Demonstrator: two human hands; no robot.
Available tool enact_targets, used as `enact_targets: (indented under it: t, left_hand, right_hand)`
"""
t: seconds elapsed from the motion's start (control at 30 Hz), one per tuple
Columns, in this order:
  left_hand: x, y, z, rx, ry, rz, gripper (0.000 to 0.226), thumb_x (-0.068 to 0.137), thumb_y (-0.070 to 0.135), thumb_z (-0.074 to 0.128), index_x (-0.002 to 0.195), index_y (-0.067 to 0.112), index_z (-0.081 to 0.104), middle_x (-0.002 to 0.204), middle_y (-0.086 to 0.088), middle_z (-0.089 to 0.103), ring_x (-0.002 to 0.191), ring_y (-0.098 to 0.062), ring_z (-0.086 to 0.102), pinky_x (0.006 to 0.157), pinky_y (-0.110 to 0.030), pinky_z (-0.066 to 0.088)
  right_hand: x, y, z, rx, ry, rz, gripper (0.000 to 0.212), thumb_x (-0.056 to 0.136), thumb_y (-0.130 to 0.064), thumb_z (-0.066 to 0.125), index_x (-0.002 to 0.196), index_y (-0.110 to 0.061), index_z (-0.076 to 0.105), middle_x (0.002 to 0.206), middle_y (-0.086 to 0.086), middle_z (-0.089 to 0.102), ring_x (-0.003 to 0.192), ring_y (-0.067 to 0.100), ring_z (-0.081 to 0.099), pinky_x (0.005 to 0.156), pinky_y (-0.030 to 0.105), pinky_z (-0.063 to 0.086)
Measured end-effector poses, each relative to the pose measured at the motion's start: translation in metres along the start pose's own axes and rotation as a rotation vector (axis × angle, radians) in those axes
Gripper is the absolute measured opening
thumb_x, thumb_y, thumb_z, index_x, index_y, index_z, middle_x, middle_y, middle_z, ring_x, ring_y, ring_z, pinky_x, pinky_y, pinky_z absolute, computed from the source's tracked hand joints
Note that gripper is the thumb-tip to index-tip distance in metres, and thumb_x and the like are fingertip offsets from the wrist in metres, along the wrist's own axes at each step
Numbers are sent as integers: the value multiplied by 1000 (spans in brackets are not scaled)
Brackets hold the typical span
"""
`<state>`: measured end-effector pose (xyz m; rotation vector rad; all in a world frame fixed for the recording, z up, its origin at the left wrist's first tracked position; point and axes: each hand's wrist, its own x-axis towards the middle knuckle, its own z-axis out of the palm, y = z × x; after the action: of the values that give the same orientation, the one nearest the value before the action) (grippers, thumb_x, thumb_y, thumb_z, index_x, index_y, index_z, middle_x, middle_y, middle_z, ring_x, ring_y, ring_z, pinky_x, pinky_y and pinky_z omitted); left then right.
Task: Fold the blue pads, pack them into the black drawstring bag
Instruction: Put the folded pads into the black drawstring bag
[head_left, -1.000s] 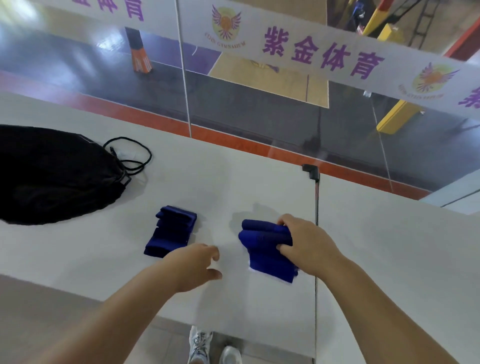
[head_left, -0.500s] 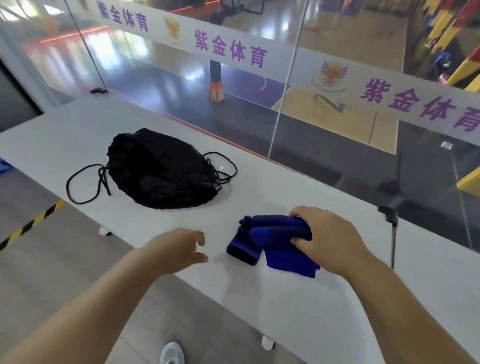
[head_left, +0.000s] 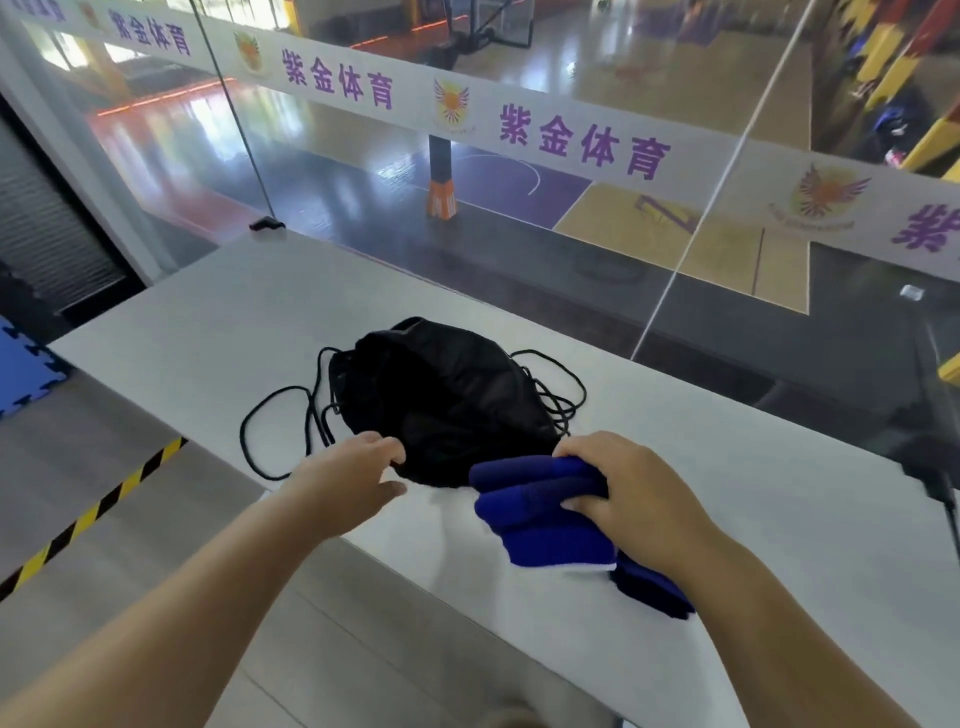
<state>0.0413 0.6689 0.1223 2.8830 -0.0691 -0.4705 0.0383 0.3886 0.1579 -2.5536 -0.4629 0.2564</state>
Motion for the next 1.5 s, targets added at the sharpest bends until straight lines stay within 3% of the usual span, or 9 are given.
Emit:
enact_targets:
  t: [0.2, 0.37, 0.5, 0.67, 0.87, 1.03, 1.17, 1.33, 1.5]
  left_hand:
    - [62, -28, -14, 66, 298, 133, 44, 90, 25, 58, 133, 27, 49, 152, -2, 22, 132, -28, 9, 113, -46, 24]
    - [125, -38, -36, 161, 172, 138, 50, 92, 24, 54, 134, 48, 42, 154, 9, -9, 139, -34, -10, 116, -51, 17]
    - [161, -42, -49, 83, 43, 202, 43, 92, 14, 49, 125, 40, 52, 156, 7, 9, 136, -27, 27, 100, -41, 41]
    - [191, -57, -51, -136, 41, 182, 37, 94, 7, 45, 124, 23, 60, 137, -1, 48, 119, -25, 52, 99, -37, 42]
    - [203, -74, -49, -343, 128, 139, 35, 94, 4, 47, 122, 18, 63, 121, 4, 59, 111, -16, 56, 89, -12, 30]
    - [213, -86, -56, -468, 63, 126, 45, 90, 13, 59, 133, 26, 53, 131, 8, 56, 123, -12, 51, 101, -17, 30]
    - [216, -89, -58, -558, -3, 147, 51, 90, 18, 61, 138, 30, 46, 136, 16, 49, 127, -1, 41, 103, -16, 26]
    - [218, -103, -55, -511, -35, 155, 54, 90, 24, 61, 140, 32, 42, 126, 22, 45, 115, 2, 44, 86, -5, 31]
    - [218, -126, -50, -416, -88, 117, 72, 82, 33, 70, 144, 32, 34, 139, 15, 40, 122, -6, 44, 96, -17, 31]
  right_hand:
    - [57, 0, 23, 42, -22, 11, 34, 85, -13, 65, 113, -33, 59, 109, -15, 45, 98, 4, 50, 87, 21, 46]
    - [115, 4, 30, 94, -71, -26, 33, 83, -12, 66, 108, -34, 61, 108, -13, 47, 97, 4, 50, 84, 20, 46]
    - [156, 4, 38, 111, -157, -30, 33, 82, -16, 66, 107, -37, 59, 108, -15, 48, 99, 6, 50, 87, 26, 47]
    - [199, 5, 46, 117, -171, 9, 31, 82, -23, 68, 110, -34, 60, 106, -11, 48, 96, 9, 48, 76, 13, 36]
    - [231, -1, 52, -43, 36, 111, 34, 80, -31, 69, 111, -29, 58, 104, -7, 49, 90, 14, 54, 73, 27, 46]
    - [245, 1, 70, -273, 366, 54, 22, 61, -12, 70, 82, -15, 63, 76, 3, 56, 62, 24, 56, 43, 36, 48]
    - [262, 0, 94, -341, 612, -140, 25, 62, 11, 49, 75, -8, 59, 60, 8, 46, 53, 25, 41, 43, 38, 39]
    - [267, -8, 120, -338, 181, -357, 25, 61, -3, 56, 84, -11, 62, 72, 5, 58, 62, 20, 51, 53, 26, 44]
    - [269, -9, 126, -85, -185, -157, 40, 68, -2, 76, 106, -12, 69, 105, 6, 66, 96, 26, 61, 85, 35, 54]
